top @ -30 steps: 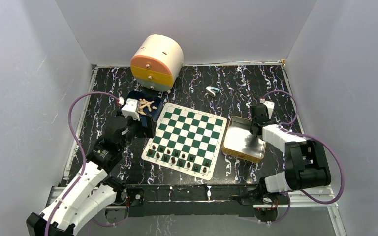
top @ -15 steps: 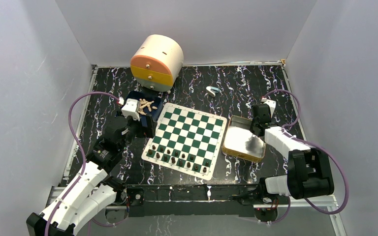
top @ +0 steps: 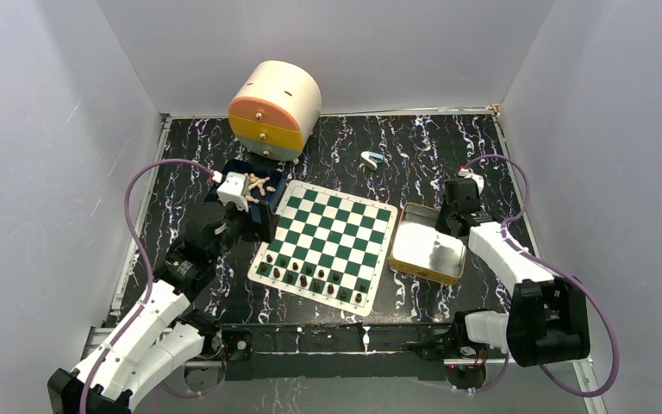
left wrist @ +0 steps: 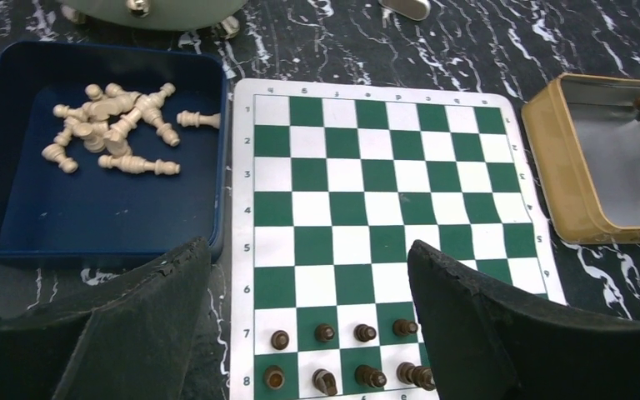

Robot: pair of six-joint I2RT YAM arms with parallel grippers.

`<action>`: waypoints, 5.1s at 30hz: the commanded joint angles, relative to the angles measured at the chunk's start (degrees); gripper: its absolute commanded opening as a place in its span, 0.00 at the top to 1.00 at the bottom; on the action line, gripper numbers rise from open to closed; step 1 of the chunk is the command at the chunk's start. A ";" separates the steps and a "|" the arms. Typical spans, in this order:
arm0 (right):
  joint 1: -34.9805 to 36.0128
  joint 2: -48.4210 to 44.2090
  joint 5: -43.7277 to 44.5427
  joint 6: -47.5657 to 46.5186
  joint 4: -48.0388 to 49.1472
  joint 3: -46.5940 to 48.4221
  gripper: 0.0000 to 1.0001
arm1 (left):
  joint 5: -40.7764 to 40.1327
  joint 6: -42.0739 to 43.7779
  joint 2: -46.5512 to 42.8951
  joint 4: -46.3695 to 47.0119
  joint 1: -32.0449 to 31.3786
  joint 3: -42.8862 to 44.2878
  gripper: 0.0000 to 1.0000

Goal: Set up the chess pieces on the board
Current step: Pick up the chess piece from the storage box, then place the chess piece on the chessboard.

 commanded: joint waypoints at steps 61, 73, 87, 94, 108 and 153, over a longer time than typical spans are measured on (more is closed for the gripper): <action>32.76 -4.77 -59.33 11.78 8.17 10.50 0.85 | 49.61 55.46 19.15 4.95 -18.63 5.06 0.67; 32.72 -14.97 -39.41 24.74 15.82 5.52 0.83 | 41.75 33.58 20.56 15.65 -18.64 6.11 0.97; 32.81 -14.19 -33.93 25.79 16.64 4.96 0.75 | 32.39 11.00 20.89 25.38 -18.62 5.76 1.00; 32.82 -14.95 -32.97 25.68 18.59 4.19 0.73 | 32.78 11.00 21.11 26.93 -18.63 4.69 1.00; 32.84 -15.11 -30.37 25.27 15.65 4.56 0.85 | 31.38 9.68 20.85 26.25 -18.63 3.38 0.96; 32.84 -17.49 -28.88 23.58 9.43 4.56 0.86 | 28.01 7.40 20.98 25.93 -18.58 2.13 0.67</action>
